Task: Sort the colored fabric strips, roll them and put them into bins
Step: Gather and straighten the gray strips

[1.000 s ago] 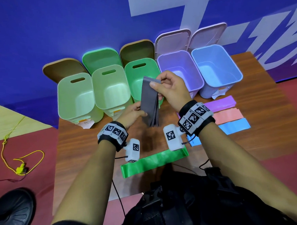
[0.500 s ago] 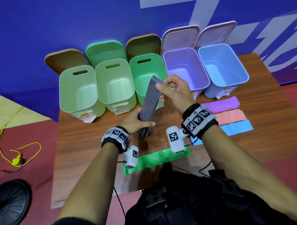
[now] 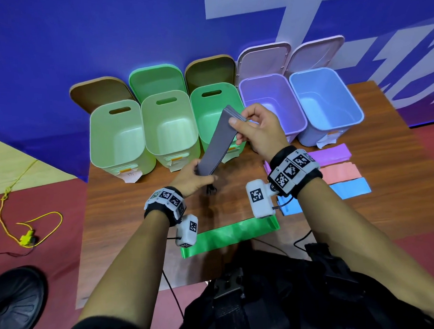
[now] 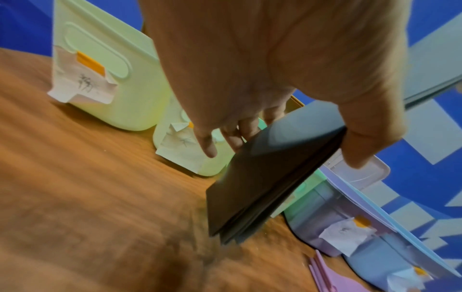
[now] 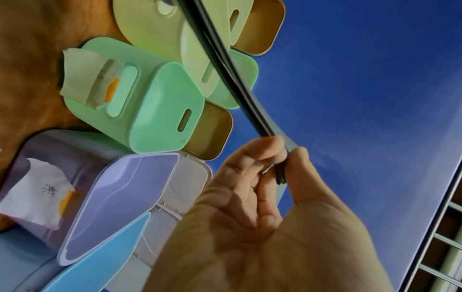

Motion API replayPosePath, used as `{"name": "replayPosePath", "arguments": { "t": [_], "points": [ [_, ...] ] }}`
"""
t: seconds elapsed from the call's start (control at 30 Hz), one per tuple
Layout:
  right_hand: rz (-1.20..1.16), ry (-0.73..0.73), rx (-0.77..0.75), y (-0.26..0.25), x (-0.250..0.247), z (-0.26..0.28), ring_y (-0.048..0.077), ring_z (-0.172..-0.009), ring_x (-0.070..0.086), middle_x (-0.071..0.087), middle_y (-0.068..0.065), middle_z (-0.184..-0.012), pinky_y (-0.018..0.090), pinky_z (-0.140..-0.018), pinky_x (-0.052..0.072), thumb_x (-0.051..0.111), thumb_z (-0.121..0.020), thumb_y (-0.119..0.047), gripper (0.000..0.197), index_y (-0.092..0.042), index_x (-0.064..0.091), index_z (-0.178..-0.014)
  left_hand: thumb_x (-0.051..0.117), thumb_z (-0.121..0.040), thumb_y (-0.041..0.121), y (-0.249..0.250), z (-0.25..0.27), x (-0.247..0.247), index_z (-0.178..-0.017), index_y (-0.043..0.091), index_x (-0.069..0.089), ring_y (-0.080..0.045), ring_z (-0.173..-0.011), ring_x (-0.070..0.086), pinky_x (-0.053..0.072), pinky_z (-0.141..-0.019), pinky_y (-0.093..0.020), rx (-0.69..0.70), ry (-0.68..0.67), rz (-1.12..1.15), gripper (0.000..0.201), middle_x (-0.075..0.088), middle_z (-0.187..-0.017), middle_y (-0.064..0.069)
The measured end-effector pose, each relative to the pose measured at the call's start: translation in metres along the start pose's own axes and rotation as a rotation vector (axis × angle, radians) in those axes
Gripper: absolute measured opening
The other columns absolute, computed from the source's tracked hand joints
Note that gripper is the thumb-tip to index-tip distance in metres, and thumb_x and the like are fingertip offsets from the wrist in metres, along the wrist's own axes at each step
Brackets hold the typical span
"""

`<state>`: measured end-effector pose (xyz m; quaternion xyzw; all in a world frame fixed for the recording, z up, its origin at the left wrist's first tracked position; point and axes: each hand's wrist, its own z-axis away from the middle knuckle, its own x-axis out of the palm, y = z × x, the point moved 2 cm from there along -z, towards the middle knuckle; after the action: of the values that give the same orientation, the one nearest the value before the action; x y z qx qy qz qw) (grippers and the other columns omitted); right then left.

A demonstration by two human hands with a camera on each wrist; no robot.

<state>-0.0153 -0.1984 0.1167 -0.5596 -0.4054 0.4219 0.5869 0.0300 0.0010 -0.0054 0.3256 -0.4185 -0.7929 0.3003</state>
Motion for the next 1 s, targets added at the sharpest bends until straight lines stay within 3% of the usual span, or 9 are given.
{"name": "replayPosePath", "arguments": {
  "t": [0.2, 0.3, 0.37, 0.53, 0.7, 0.8, 0.87, 0.93, 1.0],
  "points": [
    [0.039, 0.071, 0.021, 0.019, -0.005, -0.005, 0.015, -0.052, 0.059, 0.059, 0.006, -0.075, 0.026, -0.056, 0.053, 0.069, -0.092, -0.010, 0.021, -0.014, 0.049, -0.087, 0.086, -0.054, 0.057, -0.009, 0.005, -0.013, -0.105, 0.021, 0.056, -0.017, -0.096, 0.065, 0.054, -0.084, -0.033, -0.039, -0.005, -0.029, 0.069, 0.065, -0.106, -0.001],
    [0.064, 0.140, 0.059, 0.030, -0.011, -0.006, 0.012, -0.051, 0.060, 0.059, 0.008, -0.077, 0.021, -0.052, 0.050, 0.069, -0.093, -0.014, 0.019, -0.012, 0.050, -0.090, 0.073, -0.063, 0.067, -0.009, 0.008, -0.016, -0.086, 0.022, 0.052, -0.009, -0.076, 0.057, 0.041, -0.068, -0.025, -0.035, -0.010, -0.032, 0.054, 0.058, -0.083, 0.006],
    [0.067, 0.179, 0.089, 0.038, -0.016, -0.005, 0.011, -0.051, 0.060, 0.059, 0.010, -0.076, 0.018, -0.050, 0.047, 0.069, -0.093, -0.015, 0.020, -0.012, 0.050, -0.090, 0.065, -0.074, 0.067, -0.012, 0.008, -0.019, -0.079, 0.017, 0.051, -0.012, -0.072, 0.051, 0.035, -0.068, -0.028, -0.064, 0.008, -0.055, 0.052, 0.053, -0.075, 0.005],
    [0.039, 0.209, 0.154, 0.065, -0.024, 0.002, 0.008, -0.048, 0.059, 0.057, 0.007, -0.069, 0.021, -0.052, 0.053, 0.066, -0.095, -0.010, 0.022, -0.013, 0.047, -0.084, 0.054, -0.069, 0.051, -0.027, 0.003, -0.026, -0.075, 0.016, 0.052, -0.019, -0.073, 0.046, 0.033, -0.070, -0.032, -0.127, 0.020, -0.199, 0.036, 0.051, -0.076, -0.006],
    [-0.019, 0.284, 0.255, 0.094, -0.029, 0.007, 0.007, -0.050, 0.058, 0.055, 0.009, -0.073, 0.022, -0.053, 0.056, 0.066, -0.094, -0.009, 0.023, -0.012, 0.047, -0.083, 0.050, -0.058, 0.068, -0.032, 0.004, -0.032, -0.069, 0.017, 0.045, -0.018, -0.065, 0.040, 0.030, -0.066, -0.033, -0.118, -0.004, -0.315, 0.052, 0.044, -0.068, -0.003],
    [-0.037, 0.306, 0.299, 0.106, -0.035, 0.009, 0.008, -0.052, 0.059, 0.053, 0.010, -0.077, 0.022, -0.054, 0.055, 0.067, -0.094, -0.009, 0.022, -0.012, 0.048, -0.084, 0.064, -0.061, 0.067, -0.037, 0.004, -0.034, -0.069, 0.018, 0.051, -0.020, -0.061, 0.049, 0.036, -0.060, -0.029, -0.150, 0.002, -0.325, 0.052, 0.050, -0.061, 0.001],
    [-0.027, 0.304, 0.318, 0.114, -0.037, 0.010, 0.008, -0.050, 0.060, 0.053, 0.010, -0.076, 0.023, -0.055, 0.056, 0.067, -0.094, -0.010, 0.021, -0.012, 0.048, -0.085, 0.075, -0.074, 0.054, -0.041, 0.003, -0.036, -0.069, 0.018, 0.052, -0.023, -0.054, 0.055, 0.043, -0.048, -0.027, -0.173, 0.016, -0.315, 0.043, 0.052, -0.057, 0.001],
    [-0.026, 0.304, 0.333, 0.121, -0.038, 0.011, 0.009, -0.050, 0.061, 0.054, 0.010, -0.074, 0.024, -0.058, 0.057, 0.066, -0.095, -0.011, 0.020, -0.011, 0.048, -0.086, 0.074, -0.084, 0.044, -0.044, 0.003, -0.037, -0.069, 0.017, 0.050, -0.024, -0.048, 0.056, 0.044, -0.041, -0.026, -0.188, 0.016, -0.333, 0.039, 0.053, -0.056, -0.002],
    [-0.040, 0.314, 0.358, 0.129, -0.039, 0.013, 0.012, -0.051, 0.062, 0.056, 0.010, -0.071, 0.026, -0.062, 0.057, 0.067, -0.095, -0.012, 0.020, -0.011, 0.048, -0.088, 0.073, -0.085, 0.044, -0.045, 0.002, -0.038, -0.069, 0.016, 0.050, -0.024, -0.050, 0.054, 0.043, -0.044, -0.024, -0.214, 0.004, -0.371, 0.039, 0.053, -0.058, -0.003]
  ]
}}
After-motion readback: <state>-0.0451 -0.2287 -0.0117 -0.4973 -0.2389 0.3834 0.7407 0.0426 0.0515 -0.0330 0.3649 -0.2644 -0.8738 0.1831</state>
